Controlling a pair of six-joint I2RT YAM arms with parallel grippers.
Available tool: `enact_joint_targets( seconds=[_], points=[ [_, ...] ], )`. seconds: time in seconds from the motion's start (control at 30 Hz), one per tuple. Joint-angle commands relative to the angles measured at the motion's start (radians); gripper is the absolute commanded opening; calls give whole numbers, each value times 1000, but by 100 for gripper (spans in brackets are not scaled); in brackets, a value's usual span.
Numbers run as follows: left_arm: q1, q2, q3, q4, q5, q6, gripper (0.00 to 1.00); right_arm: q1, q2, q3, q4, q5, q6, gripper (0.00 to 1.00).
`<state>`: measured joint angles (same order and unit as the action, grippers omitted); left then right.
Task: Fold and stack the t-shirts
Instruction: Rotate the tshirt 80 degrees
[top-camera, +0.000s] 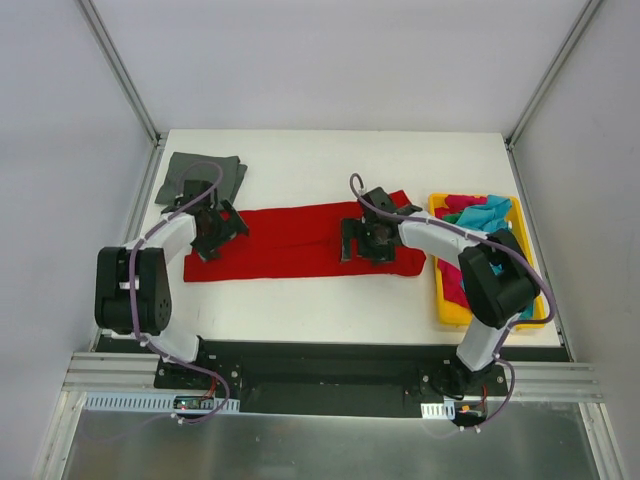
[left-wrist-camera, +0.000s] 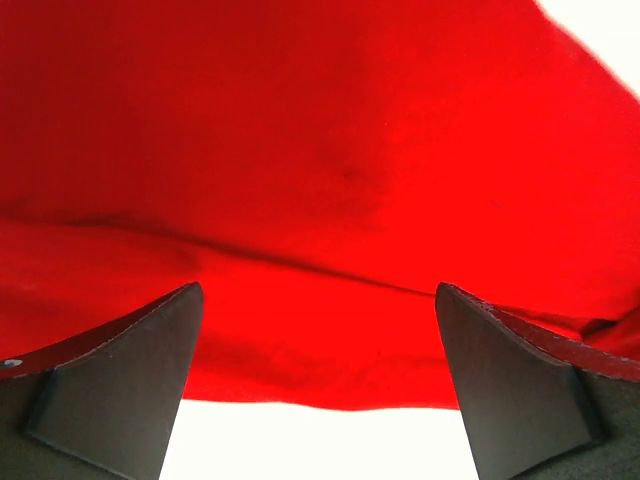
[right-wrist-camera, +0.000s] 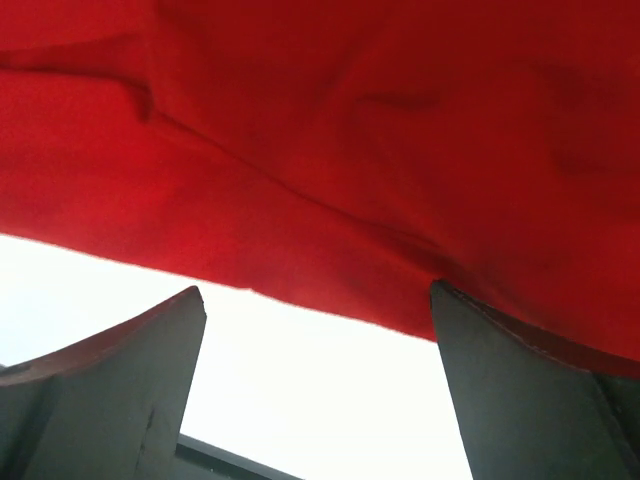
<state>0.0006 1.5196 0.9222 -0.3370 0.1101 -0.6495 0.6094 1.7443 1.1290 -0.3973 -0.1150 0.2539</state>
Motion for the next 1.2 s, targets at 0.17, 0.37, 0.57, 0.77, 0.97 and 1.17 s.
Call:
enact_joint_targets(
  seconds=[0.17,0.37,0.57,0.77,0.97,1.17],
  points=[
    [-216,-56,-155,-51,16,-79,99,-158,259,263,-95,-61,-88,96],
    [-653,-255,-358,-65,50,-425,99,-215,668,991,-384,-202,-327,96],
    [-935,-352,-177,-68,-104,-490,99,-215,778,1329,-421,-202,-318,96],
    [-935,-404,-102,-151,-260,-403,99,-192,456,997,-259,-198,-313,96],
    [-878,-527,-178,-229,-388,-407,99,-76,252,757,-365,-25,-349,96],
    [-588,-703,-353,-249,-264,-361,99,114,-81,185,21,23,-363,96]
  ],
)
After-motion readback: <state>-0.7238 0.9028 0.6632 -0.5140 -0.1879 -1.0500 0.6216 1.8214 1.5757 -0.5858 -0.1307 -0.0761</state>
